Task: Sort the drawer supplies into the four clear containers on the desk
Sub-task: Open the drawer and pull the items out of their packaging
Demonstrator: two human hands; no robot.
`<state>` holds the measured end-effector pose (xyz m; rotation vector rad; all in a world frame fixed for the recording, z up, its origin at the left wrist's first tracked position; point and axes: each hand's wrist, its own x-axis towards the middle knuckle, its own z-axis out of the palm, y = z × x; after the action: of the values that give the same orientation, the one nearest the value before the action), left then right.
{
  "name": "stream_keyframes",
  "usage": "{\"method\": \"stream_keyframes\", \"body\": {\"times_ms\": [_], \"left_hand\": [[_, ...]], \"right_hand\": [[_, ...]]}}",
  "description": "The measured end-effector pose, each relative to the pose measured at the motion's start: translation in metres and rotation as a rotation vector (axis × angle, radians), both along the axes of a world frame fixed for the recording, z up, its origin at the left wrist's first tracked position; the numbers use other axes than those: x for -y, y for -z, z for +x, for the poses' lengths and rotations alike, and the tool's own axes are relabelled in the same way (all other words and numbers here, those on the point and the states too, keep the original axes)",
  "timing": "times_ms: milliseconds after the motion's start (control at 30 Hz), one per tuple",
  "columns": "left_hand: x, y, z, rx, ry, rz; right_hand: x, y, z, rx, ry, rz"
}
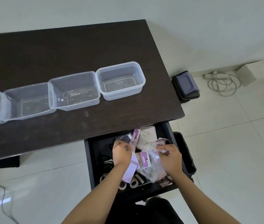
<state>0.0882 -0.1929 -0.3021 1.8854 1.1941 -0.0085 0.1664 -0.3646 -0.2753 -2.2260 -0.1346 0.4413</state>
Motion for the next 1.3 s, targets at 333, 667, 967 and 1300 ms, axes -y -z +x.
{"method": "stream_keyframes", "body": {"times_ms": [333, 667, 967, 1300], "left_hand": [[0.018, -0.027, -0.008, -0.004, -0.105, 0.053], [0.136, -0.056, 0.04, 0.039, -0.242, 0.055], [0.26, -0.064, 0.116, 0.09, -0.155, -0.036], [0.322, 0.017, 0.13, -0.185, -0.061, -0.23]], "right_hand": [[0.023, -0.014, 0.021, -0.033, -0.018, 0.109], [0.095, -0.028, 0.097, -0.035, -0.086, 0.261], [0.201, -0.009, 0.16, -0.078, -0.075, 0.14], [0.248, 0.05, 0.154, -0.176, -0.258, -0.09]]}}
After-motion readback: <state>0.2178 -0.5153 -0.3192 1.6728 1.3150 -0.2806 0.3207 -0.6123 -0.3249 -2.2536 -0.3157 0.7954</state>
